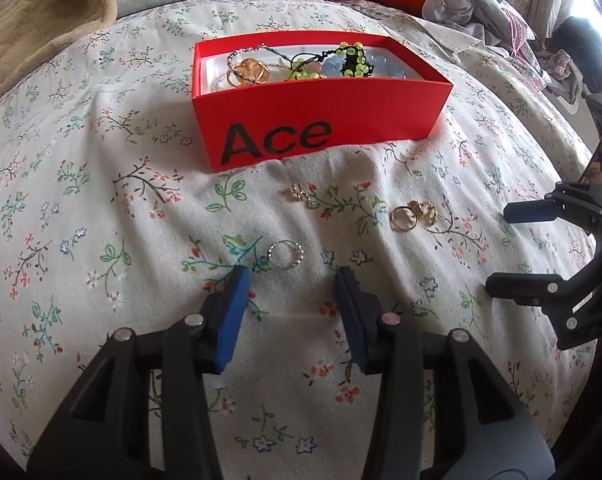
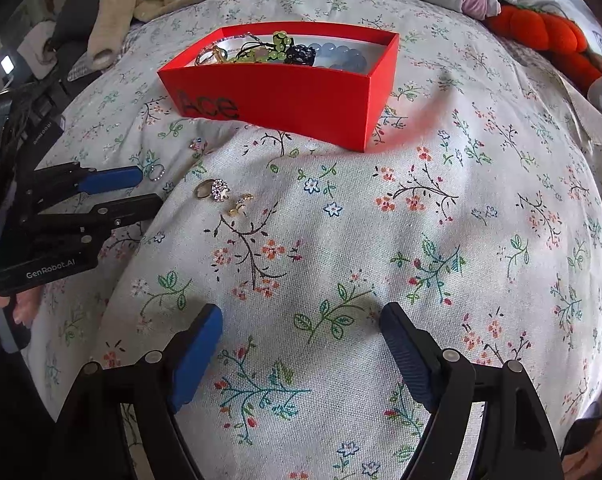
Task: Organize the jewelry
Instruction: 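Grasp the silver ring with the left tool while the right tool grasps the gem ring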
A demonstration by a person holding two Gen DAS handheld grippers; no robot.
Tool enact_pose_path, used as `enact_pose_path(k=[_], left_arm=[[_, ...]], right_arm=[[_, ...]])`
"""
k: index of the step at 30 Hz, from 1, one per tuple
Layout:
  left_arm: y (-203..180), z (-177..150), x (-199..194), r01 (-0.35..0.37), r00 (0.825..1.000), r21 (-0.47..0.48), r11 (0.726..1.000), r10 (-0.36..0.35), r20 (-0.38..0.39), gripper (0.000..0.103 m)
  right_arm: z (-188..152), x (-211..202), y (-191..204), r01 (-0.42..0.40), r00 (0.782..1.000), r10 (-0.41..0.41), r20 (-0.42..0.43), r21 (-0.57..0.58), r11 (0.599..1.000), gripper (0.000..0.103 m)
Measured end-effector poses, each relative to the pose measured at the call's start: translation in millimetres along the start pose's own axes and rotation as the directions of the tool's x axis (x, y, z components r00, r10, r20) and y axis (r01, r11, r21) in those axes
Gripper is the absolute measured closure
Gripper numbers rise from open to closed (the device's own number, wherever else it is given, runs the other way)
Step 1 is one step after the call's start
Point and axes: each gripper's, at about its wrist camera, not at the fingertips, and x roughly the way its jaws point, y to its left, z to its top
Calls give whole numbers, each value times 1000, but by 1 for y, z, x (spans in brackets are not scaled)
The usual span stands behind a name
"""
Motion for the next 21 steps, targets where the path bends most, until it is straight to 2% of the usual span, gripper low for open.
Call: enact_pose_path(k=[9, 13, 17, 21], left_arm=[[-4, 5, 4, -16, 1000, 7, 1000, 16, -4, 67], [-5, 6, 5, -26, 1000, 10, 1000, 26, -2, 74], [-5, 8, 5, -19, 1000, 13, 1000, 19, -8, 85], [-5, 8, 4, -27, 1000, 15, 1000, 27, -6, 86]], right_arm=[[0, -1, 1, 7, 1000, -7, -2, 6, 1000, 20], [1, -1, 0, 6, 1000, -6, -2, 12, 1000, 20], [2, -1, 0, 13, 1000, -13, 7, 20, 1000, 20], [5, 1, 1, 15, 1000, -15, 12, 23, 1000, 20]])
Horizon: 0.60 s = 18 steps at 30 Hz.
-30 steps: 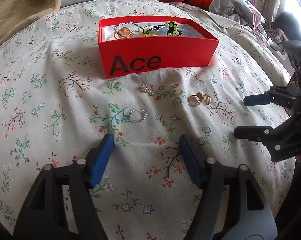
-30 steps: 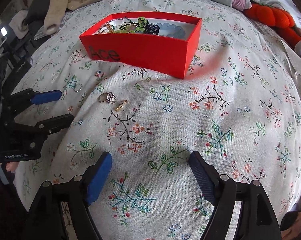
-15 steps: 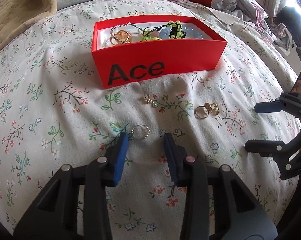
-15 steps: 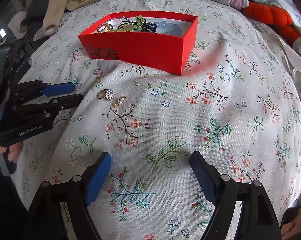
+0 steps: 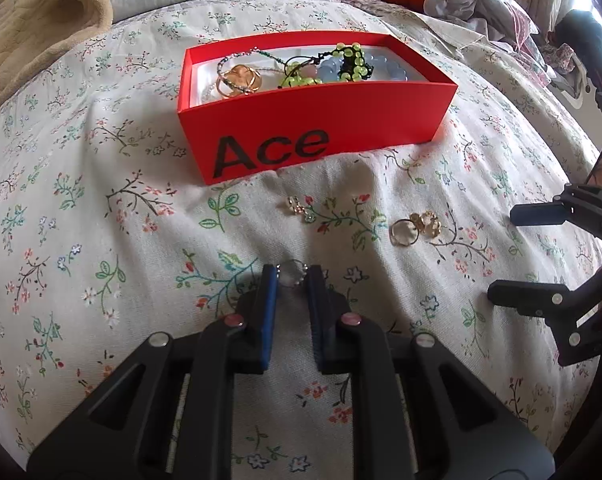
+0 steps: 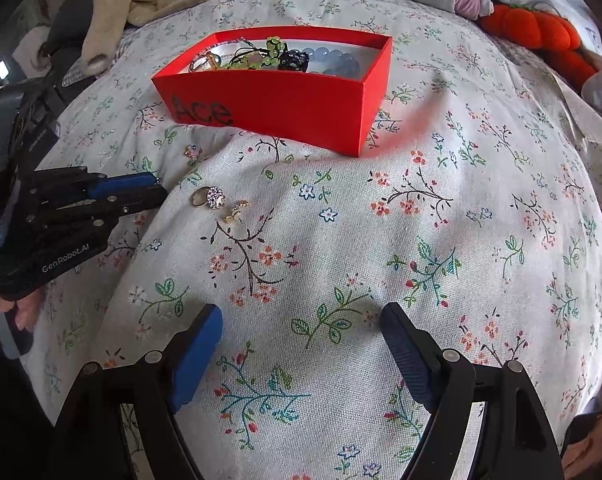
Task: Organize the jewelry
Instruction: 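Grasp the silver ring with the left tool while the right tool grasps the gem ring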
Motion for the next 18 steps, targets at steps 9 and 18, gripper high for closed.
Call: enact_pose_path(k=[9, 18], left_arm=[[1, -2, -11, 3, 1000, 4, 1000, -3, -10, 99], [6, -6, -24, 5, 1000, 11, 1000, -5, 2, 99]], right_arm=[[13, 5, 8, -13, 1000, 13, 27, 1, 1000, 20], [26, 16, 19, -18, 997, 20, 69, -25, 1000, 26]])
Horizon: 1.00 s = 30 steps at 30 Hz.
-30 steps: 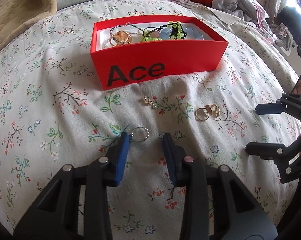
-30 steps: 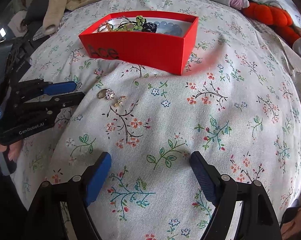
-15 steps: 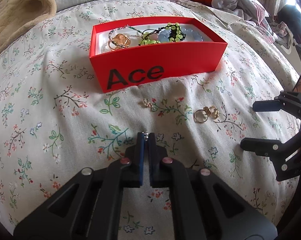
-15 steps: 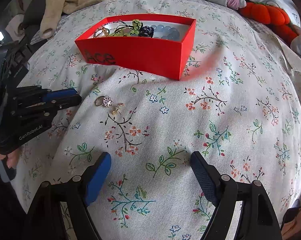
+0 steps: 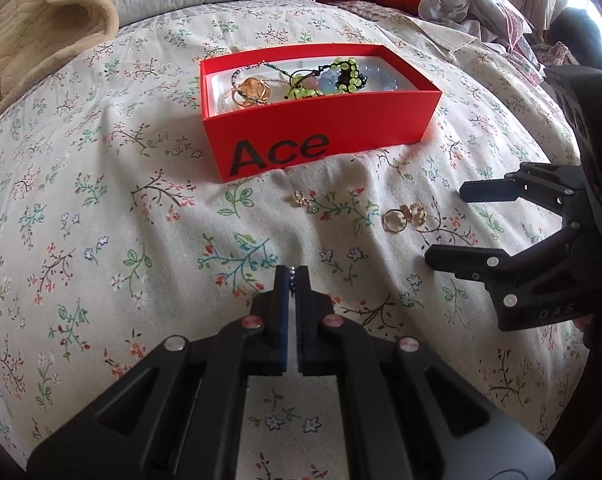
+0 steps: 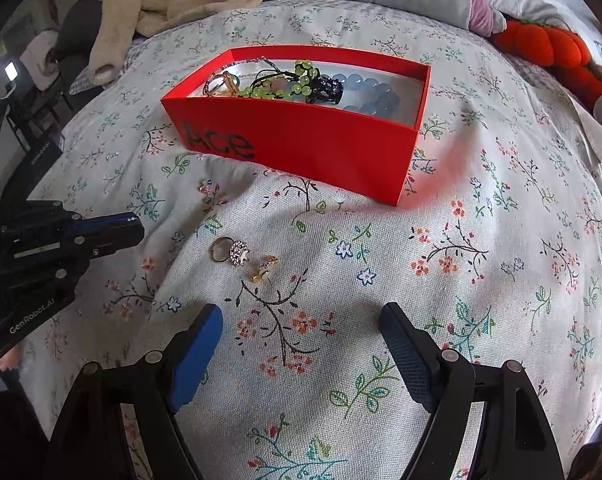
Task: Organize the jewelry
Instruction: 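Grasp the silver ring with the left tool while the right tool grasps the gem ring, then carry both rings into the red box and open both tools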
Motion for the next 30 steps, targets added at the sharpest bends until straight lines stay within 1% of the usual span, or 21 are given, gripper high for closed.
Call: enact_pose_path(k=[1, 3, 4, 6, 8, 9, 10, 15, 16, 18, 25, 28, 30], left_arm=[[1, -1, -1, -1, 1000, -1, 1000, 1, 0, 99], [4, -2, -3, -1, 1000, -6, 1000, 1, 0, 99], [6, -2, -3, -1, 1000, -8, 1000, 1, 0, 99], [8, -2, -4, -2, 1000, -12, 1000, 2, -1, 99], [10, -2, -5, -4, 1000, -17, 1000, 4, -1, 99], [11, -2, -5, -4, 1000, -20, 1000, 4, -3, 99], [12, -2, -5, -5, 1000, -22, 1000, 5, -5, 99], [13, -1, -6, -6, 1000, -29, 1000, 6, -5, 99], [13, -1, -6, -5, 1000, -31, 1000, 5, -5, 99], [14, 0, -6, -3, 1000, -35, 999, 3, -7, 99], [11, 7, -7, 3, 1000, -50, 999, -3, -9, 99], [10, 14, -11, 7, 1000, -55, 998, -7, 4, 99], [9, 20, -16, 11, 1000, -59, 998, -10, 16, 99]], right_arm=[[1, 1, 1, -1, 1000, 1, 7, -5, 1000, 28], [4, 2, 4, -7, 1000, 7, 20, -17, 1000, 39], [5, 2, 5, -10, 1000, 11, 25, -23, 1000, 41], [7, 3, 6, -16, 999, 17, 33, -31, 999, 50], [8, 3, 7, -26, 999, 27, 39, -37, 999, 57], [9, 4, 7, -31, 999, 33, 39, -42, 999, 61], [9, 4, 8, -36, 999, 38, 39, -49, 998, 63], [9, 4, 12, -64, 997, 67, 34, -72, 995, 81], [9, 3, 11, -69, 997, 71, 32, -74, 995, 83], [9, 3, 12, -76, 997, 78, 28, -75, 994, 92], [10, -2, 3, -107, 994, 108, 22, -41, 993, 93], [12, -10, -2, -137, 990, 137, 27, -8, 991, 93], [14, -17, -5, -140, 989, 140, 38, 3, 990, 93]])
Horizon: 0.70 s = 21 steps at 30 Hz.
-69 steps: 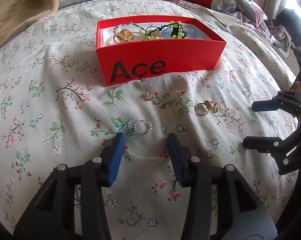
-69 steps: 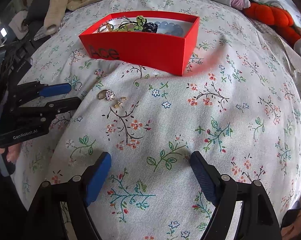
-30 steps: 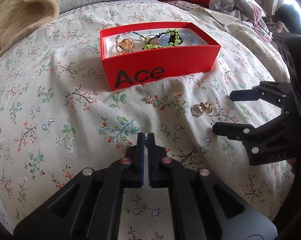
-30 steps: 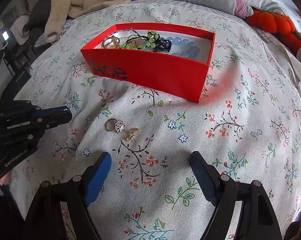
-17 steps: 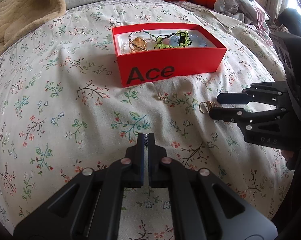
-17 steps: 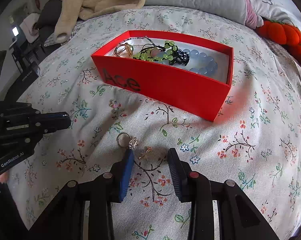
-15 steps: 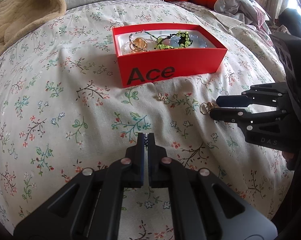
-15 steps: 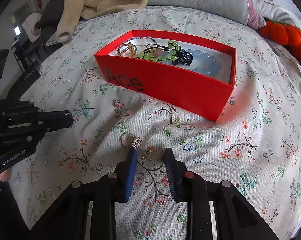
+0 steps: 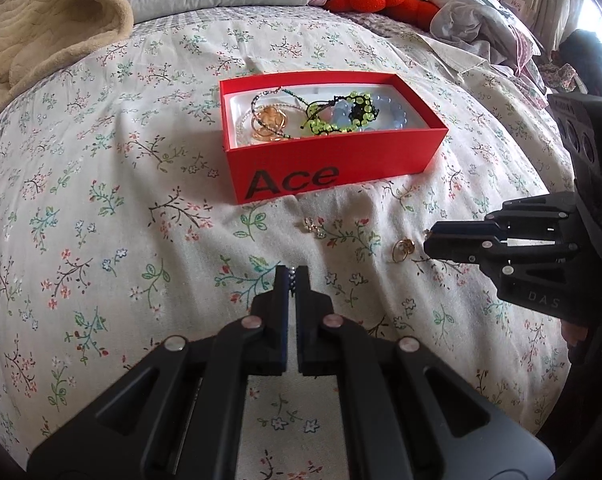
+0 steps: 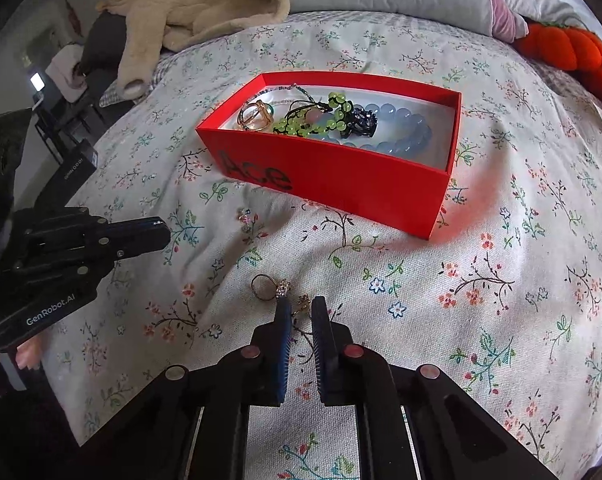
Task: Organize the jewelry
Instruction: 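Carry both rings into the red box and open both tools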
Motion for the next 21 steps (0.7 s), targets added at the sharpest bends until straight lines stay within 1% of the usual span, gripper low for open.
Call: enact_pose_path(k=[7, 12, 16, 21], left_arm=[[-3, 25, -16, 10, 999, -15, 1000, -9, 47, 99], [-1, 45, -24, 24, 995, -50, 998, -19, 93, 99], [2, 58, -23, 43, 993, -92, 995, -33, 110, 99], [1, 69, -11, 57, 993, -129, 990, -43, 113, 99]], right_arm=[[15, -26, -8, 1, 999, -3, 40, 42, 999, 93], [34, -45, -14, 1, 995, -7, 99, 62, 998, 93], [50, -56, -24, 2, 990, -16, 139, 102, 995, 93], [66, -58, -31, 10, 987, -32, 160, 134, 991, 93]])
